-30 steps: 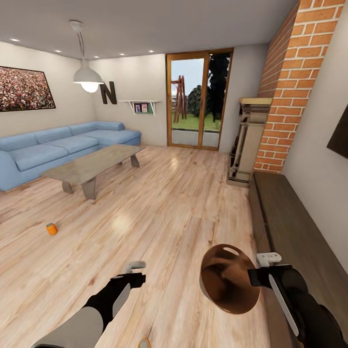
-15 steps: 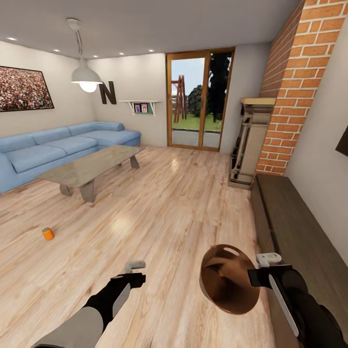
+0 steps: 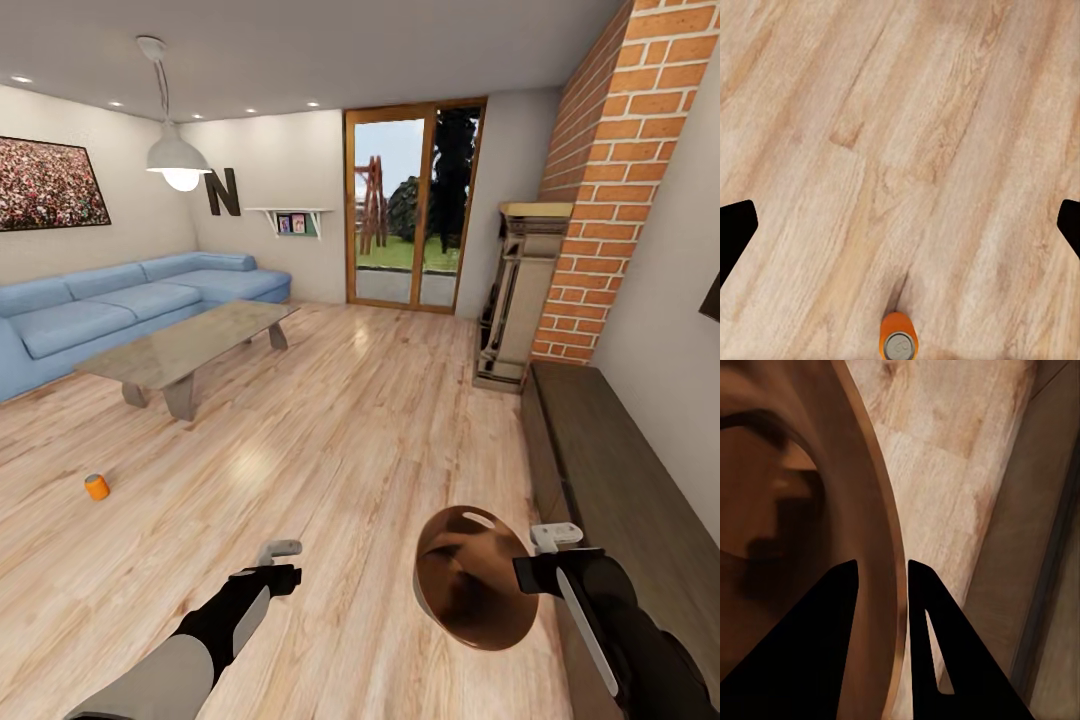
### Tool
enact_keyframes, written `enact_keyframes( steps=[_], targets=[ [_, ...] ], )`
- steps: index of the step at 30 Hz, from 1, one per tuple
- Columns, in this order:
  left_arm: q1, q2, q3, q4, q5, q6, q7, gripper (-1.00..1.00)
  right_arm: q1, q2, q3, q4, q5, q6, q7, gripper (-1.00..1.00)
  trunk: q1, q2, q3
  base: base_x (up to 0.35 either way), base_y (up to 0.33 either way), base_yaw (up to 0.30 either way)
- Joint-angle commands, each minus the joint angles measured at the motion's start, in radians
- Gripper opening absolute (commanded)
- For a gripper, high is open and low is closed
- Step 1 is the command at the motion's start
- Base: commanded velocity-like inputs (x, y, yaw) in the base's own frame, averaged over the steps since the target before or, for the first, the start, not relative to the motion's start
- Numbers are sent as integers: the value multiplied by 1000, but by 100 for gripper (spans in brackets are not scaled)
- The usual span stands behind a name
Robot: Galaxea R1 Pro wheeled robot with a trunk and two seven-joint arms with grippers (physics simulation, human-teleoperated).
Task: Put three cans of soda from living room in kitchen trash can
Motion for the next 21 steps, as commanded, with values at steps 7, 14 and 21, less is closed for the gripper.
enact_keyframes(
  steps=[7, 14, 21],
  targets=[
    [0, 0, 0, 0, 0, 0, 0, 100, 0, 0, 1, 0, -14, 0, 1, -100, 0, 0, 0, 104, 0, 0],
    [0, 0, 0, 0, 0, 0, 0, 100, 0, 0, 1, 0, -14, 0, 1, -100, 0, 0, 0, 130, 0, 0],
    [0, 0, 0, 1, 0, 0, 0, 100, 0, 0, 1, 0, -14, 0, 1, -100, 0, 0, 0, 96, 0, 0]
  ],
)
